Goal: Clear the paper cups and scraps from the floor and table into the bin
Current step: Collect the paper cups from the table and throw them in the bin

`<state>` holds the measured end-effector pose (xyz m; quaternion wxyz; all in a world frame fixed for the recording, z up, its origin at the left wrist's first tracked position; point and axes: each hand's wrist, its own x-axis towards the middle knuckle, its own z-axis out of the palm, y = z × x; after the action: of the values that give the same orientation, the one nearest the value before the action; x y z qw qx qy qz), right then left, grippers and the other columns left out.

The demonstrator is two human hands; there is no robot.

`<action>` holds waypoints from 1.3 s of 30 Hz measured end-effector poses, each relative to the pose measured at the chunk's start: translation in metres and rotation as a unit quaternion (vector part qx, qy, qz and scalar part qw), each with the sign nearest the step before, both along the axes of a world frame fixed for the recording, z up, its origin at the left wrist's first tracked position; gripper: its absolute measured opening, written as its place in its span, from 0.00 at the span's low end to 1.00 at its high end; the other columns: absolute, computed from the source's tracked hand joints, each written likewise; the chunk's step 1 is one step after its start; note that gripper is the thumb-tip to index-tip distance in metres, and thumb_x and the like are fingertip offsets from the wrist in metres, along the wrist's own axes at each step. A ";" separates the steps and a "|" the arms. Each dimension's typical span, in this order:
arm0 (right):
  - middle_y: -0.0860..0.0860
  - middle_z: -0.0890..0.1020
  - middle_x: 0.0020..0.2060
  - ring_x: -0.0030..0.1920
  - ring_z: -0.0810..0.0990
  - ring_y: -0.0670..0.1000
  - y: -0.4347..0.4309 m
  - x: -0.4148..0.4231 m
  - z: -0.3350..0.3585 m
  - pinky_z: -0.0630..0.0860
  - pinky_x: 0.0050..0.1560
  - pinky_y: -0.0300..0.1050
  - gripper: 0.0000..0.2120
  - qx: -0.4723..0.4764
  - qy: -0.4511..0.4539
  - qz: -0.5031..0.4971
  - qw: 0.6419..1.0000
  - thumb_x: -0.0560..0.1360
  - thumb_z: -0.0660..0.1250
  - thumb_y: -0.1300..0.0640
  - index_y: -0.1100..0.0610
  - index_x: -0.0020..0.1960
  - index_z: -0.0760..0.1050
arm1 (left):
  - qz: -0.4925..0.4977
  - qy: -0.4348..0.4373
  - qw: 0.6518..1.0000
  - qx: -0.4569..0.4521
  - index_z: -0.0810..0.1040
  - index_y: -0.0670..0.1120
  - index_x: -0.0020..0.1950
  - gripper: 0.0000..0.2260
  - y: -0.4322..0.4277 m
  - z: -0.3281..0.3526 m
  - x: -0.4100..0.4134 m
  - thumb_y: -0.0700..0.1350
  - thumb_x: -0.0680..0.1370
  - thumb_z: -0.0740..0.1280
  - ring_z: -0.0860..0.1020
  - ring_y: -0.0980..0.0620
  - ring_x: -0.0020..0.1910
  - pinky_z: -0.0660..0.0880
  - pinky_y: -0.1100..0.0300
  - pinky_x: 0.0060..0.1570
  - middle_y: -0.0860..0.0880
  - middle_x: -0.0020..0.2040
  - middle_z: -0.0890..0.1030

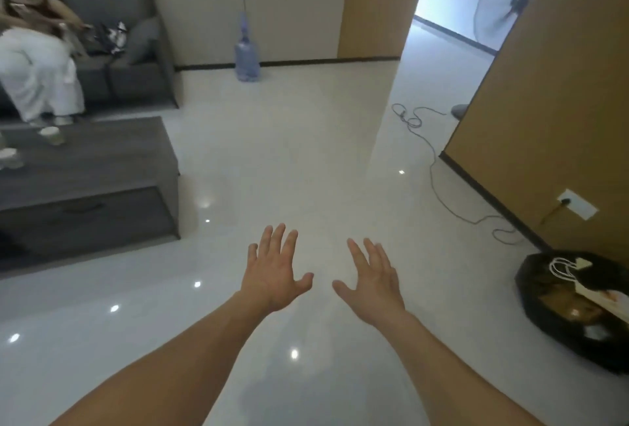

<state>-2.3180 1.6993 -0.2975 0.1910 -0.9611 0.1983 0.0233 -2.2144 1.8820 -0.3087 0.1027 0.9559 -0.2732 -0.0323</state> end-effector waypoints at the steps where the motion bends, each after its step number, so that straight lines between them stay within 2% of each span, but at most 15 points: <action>1: 0.46 0.42 0.79 0.78 0.37 0.50 0.022 0.020 0.001 0.46 0.75 0.56 0.40 -0.001 -0.002 0.018 1.000 0.75 0.60 0.35 0.40 0.78 0.41 | 0.018 -0.004 1.000 -0.002 0.43 0.52 0.78 0.41 0.025 0.000 0.013 0.70 0.72 0.52 0.38 0.46 0.77 0.46 0.43 0.73 0.49 0.79 0.42; 8: 0.45 0.40 0.78 0.77 0.36 0.49 0.165 0.138 0.007 0.45 0.75 0.55 0.39 0.002 0.000 0.150 0.989 0.76 0.60 0.35 0.39 0.78 0.40 | 0.165 -0.021 0.986 -0.013 0.45 0.53 0.77 0.42 0.184 0.005 0.096 0.72 0.70 0.54 0.40 0.46 0.77 0.47 0.43 0.73 0.49 0.79 0.45; 14: 0.46 0.41 0.79 0.78 0.37 0.51 0.247 0.235 0.003 0.46 0.76 0.55 0.39 0.012 0.005 0.229 0.973 0.76 0.60 0.35 0.40 0.78 0.41 | 0.262 -0.008 0.965 -0.011 0.47 0.54 0.77 0.43 0.271 -0.005 0.149 0.73 0.67 0.49 0.40 0.47 0.77 0.47 0.44 0.72 0.51 0.78 0.44; 18: 0.47 0.43 0.79 0.78 0.39 0.52 0.295 0.311 -0.001 0.49 0.76 0.56 0.39 0.022 -0.005 0.286 0.958 0.76 0.60 0.36 0.42 0.79 0.43 | 0.316 -0.014 0.949 -0.005 0.46 0.54 0.77 0.41 0.316 -0.008 0.196 0.71 0.70 0.55 0.39 0.47 0.77 0.46 0.44 0.73 0.51 0.79 0.43; 22: 0.49 0.45 0.79 0.78 0.42 0.52 0.338 0.392 0.006 0.51 0.77 0.55 0.39 0.038 -0.021 0.344 0.938 0.76 0.61 0.38 0.44 0.79 0.44 | 0.365 -0.021 0.931 0.009 0.45 0.53 0.78 0.41 0.356 0.005 0.250 0.69 0.72 0.57 0.38 0.48 0.77 0.47 0.45 0.73 0.50 0.78 0.42; 27: 0.49 0.43 0.79 0.78 0.40 0.52 0.388 0.488 0.016 0.51 0.76 0.56 0.39 0.037 -0.034 0.427 0.903 0.76 0.62 0.38 0.45 0.79 0.44 | 0.419 -0.021 0.908 0.002 0.44 0.51 0.78 0.41 0.392 0.021 0.315 0.68 0.73 0.58 0.38 0.48 0.76 0.46 0.46 0.73 0.50 0.78 0.42; 36: 0.48 0.43 0.79 0.78 0.40 0.52 0.503 0.608 -0.002 0.51 0.76 0.58 0.39 0.029 -0.002 0.494 0.869 0.76 0.62 0.38 0.44 0.79 0.46 | 0.492 -0.013 0.871 0.001 0.46 0.51 0.78 0.43 0.498 -0.001 0.408 0.68 0.71 0.59 0.41 0.47 0.77 0.50 0.45 0.73 0.49 0.79 0.45; 39: 0.49 0.43 0.79 0.78 0.41 0.53 0.555 0.651 -0.009 0.52 0.76 0.57 0.39 0.023 -0.001 0.496 0.868 0.76 0.63 0.40 0.45 0.79 0.47 | 0.493 -0.008 0.870 -0.001 0.46 0.51 0.78 0.43 0.548 -0.012 0.449 0.69 0.70 0.59 0.40 0.47 0.77 0.50 0.45 0.73 0.49 0.79 0.44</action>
<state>-1.6675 2.2538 -0.3067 0.1770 -0.9281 -0.3054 0.1182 -1.7658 2.4301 -0.3205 0.1045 0.9664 0.2328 0.0302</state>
